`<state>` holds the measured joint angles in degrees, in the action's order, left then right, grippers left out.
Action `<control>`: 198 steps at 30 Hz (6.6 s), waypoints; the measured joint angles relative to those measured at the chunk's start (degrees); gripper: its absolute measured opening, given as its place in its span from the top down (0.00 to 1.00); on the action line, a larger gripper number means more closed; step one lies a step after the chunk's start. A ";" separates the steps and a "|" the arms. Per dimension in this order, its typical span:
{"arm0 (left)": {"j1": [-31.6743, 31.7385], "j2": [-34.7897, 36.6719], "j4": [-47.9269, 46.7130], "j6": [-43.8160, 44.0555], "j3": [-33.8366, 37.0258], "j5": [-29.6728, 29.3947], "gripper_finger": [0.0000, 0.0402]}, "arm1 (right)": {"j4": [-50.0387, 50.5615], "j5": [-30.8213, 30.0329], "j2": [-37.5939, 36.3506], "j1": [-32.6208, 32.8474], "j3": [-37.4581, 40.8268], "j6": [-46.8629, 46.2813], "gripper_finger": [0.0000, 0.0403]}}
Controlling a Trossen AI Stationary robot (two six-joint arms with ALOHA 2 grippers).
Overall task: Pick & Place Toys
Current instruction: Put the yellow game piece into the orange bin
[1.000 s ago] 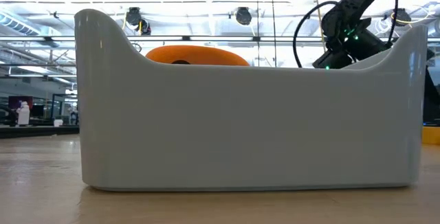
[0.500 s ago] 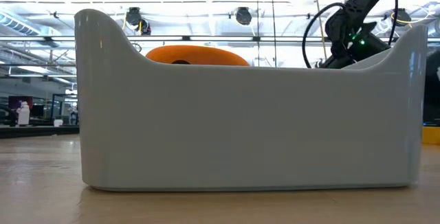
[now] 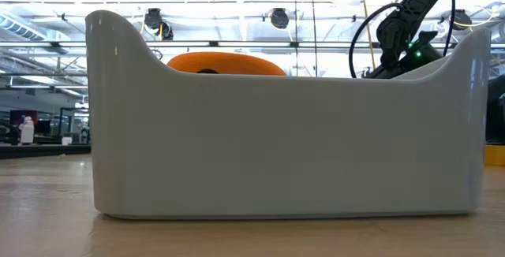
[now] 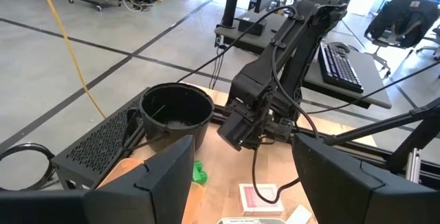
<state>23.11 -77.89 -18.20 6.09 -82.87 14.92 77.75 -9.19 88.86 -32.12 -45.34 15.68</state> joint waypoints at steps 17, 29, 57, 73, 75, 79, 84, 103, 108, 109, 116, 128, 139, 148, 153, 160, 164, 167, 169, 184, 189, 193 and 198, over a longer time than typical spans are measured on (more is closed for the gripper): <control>0.00 0.00 0.00 0.09 0.00 0.00 0.37 | -3.75 0.42 -0.01 0.01 -0.77 -3.45 1.00; 0.00 0.00 0.00 0.19 0.00 -0.04 0.37 | -5.38 5.00 -0.24 4.46 -8.67 -4.50 1.00; 0.00 0.00 -1.47 0.09 0.00 -0.02 0.37 | -5.48 12.27 -10.55 1.46 -14.27 -35.09 0.37; 0.00 -0.02 -1.75 -1.36 0.00 0.00 0.37 | -3.04 7.73 -22.38 1.46 -8.43 -63.27 0.33; 0.02 -0.02 -1.77 -1.40 0.00 0.00 0.37 | -4.07 7.72 -23.33 1.46 -6.08 -66.63 0.33; 0.01 -0.02 -1.79 -1.48 0.00 0.07 0.37 | -7.61 7.63 -25.91 1.46 -2.24 -70.80 0.33; 0.00 0.00 -2.92 -2.66 0.00 0.11 0.37 | -10.75 7.92 -27.83 1.46 1.99 -76.35 0.35; 0.02 -0.02 -3.23 -2.95 0.00 0.22 0.37 | -22.14 10.39 -27.89 1.46 12.17 -84.04 0.37; 0.00 -0.02 -3.23 -2.93 0.00 0.22 0.37 | -22.01 6.70 -27.89 1.44 12.35 -84.07 0.37; 0.02 -0.02 -3.23 -2.91 0.00 0.22 0.37 | -22.07 6.39 -27.89 1.44 12.35 -84.08 0.38; 0.00 -0.02 -3.23 -2.82 0.00 0.22 0.37 | -22.05 6.36 -27.89 1.44 12.35 -84.02 0.52; 0.01 -0.02 -3.19 -2.60 0.00 0.20 0.37 | -22.03 6.32 -28.43 1.44 12.35 -82.27 0.68; 0.00 -0.02 -3.13 -2.32 0.02 0.20 0.37 | -21.46 5.91 -36.23 1.44 10.64 -82.47 0.68; 0.02 -0.02 -3.06 -2.13 0.02 0.19 0.37 | -29.19 7.24 -41.24 1.44 7.79 -82.28 0.68; 0.02 -0.02 -3.02 -1.10 0.02 0.19 0.37 | -50.00 9.25 -42.89 1.46 7.74 -82.48 0.68; 0.00 -0.02 -2.97 -1.56 0.02 0.57 0.37 | -78.01 10.97 -38.66 2.02 7.69 -86.60 0.68; -0.88 -0.84 -2.17 -2.53 0.03 1.66 0.37 | -92.54 10.83 -33.83 4.19 7.69 -88.27 0.68; -1.89 -1.97 -0.52 -0.29 0.05 2.07 0.37 | -104.42 10.80 -29.40 6.11 7.69 -87.90 0.68; -2.10 -2.94 -0.28 4.17 0.04 2.22 0.37 | -111.57 10.81 -26.58 7.07 7.69 -86.51 0.68; -3.89 -14.41 14.76 26.75 0.07 5.52 0.37 | -138.08 16.54 -18.32 9.00 7.72 -76.06 0.66; -4.82 -17.78 23.60 32.83 0.07 3.60 0.37 | -140.80 19.85 -18.36 9.01 7.72 -76.42 0.66; -5.94 -19.23 32.18 34.57 0.07 2.01 0.37 | -142.20 19.85 -18.38 9.04 7.72 -74.18 0.67; -8.58 -19.37 35.88 30.26 0.04 -8.45 0.37 | -145.94 19.97 -18.31 9.02 7.74 -70.96 0.66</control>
<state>14.54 -97.25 17.69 36.34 -82.83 6.46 -68.19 10.78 70.55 -23.10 -37.60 -55.28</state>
